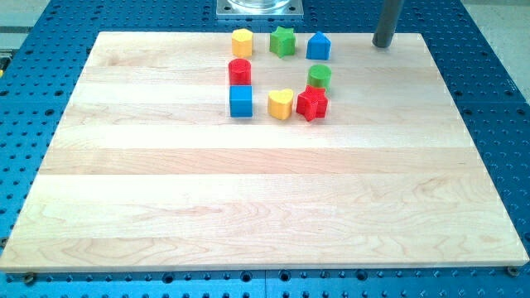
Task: Push the blue triangle horizontal to the blue cube
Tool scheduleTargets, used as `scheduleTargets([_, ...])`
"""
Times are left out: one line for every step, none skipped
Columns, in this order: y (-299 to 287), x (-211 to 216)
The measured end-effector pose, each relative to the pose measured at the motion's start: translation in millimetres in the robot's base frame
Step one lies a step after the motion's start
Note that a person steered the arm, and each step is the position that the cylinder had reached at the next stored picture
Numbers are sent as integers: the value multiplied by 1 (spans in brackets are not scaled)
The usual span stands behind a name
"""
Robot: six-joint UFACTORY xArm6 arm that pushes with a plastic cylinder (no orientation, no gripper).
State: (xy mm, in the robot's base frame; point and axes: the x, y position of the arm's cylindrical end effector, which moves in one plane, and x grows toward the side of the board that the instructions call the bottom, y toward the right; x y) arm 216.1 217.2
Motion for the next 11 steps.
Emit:
scheduleTargets([-11,6])
scheduleTargets([-23,5])
scheduleTargets([-43,8])
scheduleTargets([-84,8])
scheduleTargets([-115,16])
scheduleTargets([-163,64])
scheduleTargets([-165,57])
scheduleTargets([-187,48])
scheduleTargets([-216,75])
scheduleTargets([-239,104])
scheduleTargets([-267,144])
